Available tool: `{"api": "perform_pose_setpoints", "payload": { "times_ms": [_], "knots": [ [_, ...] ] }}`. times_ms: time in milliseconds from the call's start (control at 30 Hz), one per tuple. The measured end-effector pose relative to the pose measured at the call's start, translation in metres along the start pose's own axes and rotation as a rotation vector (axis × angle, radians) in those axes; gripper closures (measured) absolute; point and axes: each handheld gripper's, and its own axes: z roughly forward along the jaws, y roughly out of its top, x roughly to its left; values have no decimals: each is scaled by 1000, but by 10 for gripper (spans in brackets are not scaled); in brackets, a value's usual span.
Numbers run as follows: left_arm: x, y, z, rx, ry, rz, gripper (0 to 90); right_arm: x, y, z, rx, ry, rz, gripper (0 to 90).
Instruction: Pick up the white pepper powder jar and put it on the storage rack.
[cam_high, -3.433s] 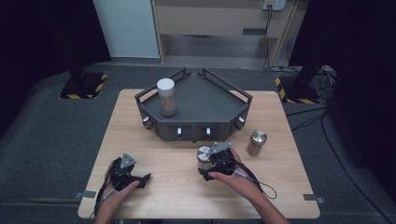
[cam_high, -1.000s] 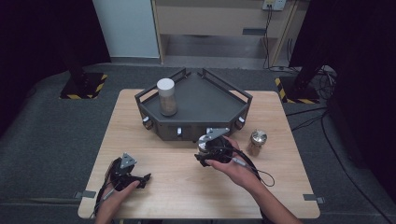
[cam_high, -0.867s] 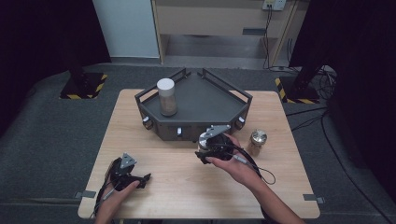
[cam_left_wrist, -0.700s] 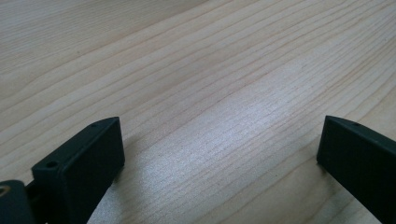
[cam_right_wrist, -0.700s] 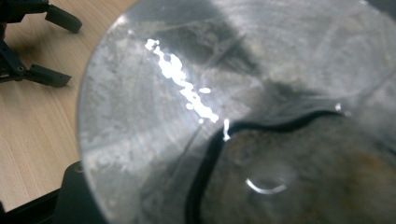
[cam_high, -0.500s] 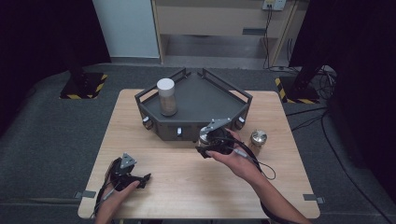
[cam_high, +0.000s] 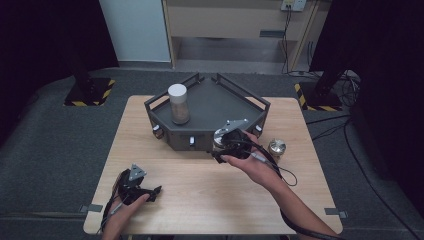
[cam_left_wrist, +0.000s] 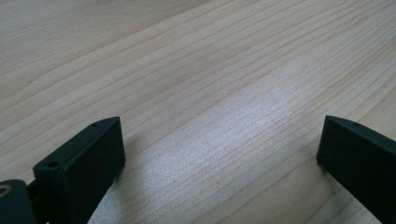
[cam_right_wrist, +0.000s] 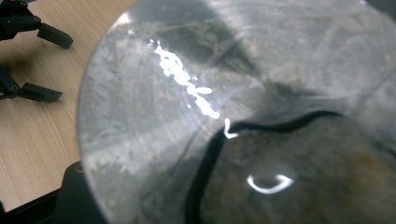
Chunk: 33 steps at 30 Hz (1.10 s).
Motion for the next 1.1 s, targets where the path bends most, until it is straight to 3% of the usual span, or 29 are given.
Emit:
{"api": "perform_pose_setpoints", "payload": {
  "times_ms": [800,1100],
  "knots": [
    [0,0,0,0,1,-4,0,-8,26,-14,-24,-21,-5,308],
    [0,0,0,1,-3,-4,0,-11,42,-10,-27,-36,-20,308]
  ]
}}
